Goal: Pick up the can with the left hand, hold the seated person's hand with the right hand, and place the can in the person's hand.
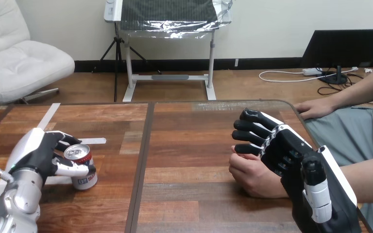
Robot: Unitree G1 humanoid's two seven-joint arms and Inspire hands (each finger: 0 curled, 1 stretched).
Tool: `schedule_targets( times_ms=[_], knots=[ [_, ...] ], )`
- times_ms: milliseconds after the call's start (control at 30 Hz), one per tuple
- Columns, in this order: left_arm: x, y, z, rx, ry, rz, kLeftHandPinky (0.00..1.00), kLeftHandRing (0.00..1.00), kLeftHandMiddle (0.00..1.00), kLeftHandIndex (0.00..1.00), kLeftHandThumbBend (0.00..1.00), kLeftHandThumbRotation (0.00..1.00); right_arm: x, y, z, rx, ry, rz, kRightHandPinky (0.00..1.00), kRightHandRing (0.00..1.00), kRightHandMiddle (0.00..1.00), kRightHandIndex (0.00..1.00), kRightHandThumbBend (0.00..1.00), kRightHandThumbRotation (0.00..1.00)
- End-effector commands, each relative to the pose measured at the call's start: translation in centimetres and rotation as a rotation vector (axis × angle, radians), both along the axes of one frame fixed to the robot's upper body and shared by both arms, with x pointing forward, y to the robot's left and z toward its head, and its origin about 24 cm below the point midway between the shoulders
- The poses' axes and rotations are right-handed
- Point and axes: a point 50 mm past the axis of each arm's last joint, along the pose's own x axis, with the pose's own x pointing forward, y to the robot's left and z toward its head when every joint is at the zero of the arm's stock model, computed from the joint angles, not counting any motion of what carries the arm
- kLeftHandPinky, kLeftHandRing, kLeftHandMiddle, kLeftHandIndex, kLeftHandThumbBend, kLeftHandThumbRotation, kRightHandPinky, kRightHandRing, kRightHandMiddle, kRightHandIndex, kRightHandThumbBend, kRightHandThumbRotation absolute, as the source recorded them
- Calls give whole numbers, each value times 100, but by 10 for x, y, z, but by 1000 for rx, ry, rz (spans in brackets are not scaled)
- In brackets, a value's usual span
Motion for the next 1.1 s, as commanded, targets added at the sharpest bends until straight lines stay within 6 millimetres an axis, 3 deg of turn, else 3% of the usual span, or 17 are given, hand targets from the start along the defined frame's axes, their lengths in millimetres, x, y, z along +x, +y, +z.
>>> schedule_targets(
  times_ms=[0,467,1067],
  knots=[
    [18,-5,30,67,-75,-63,62,71,74,71,78,8,10,1,19,7,-107,16,76,81,82,83,93,94],
    [19,-5,34,112,-36,-104,76,81,80,76,78,18,10,1,20,9,-112,15,76,81,82,83,93,94],
    [21,-5,36,106,-42,-115,71,79,79,76,81,18,10,3,20,10,-113,13,76,81,82,83,93,94]
  ],
)
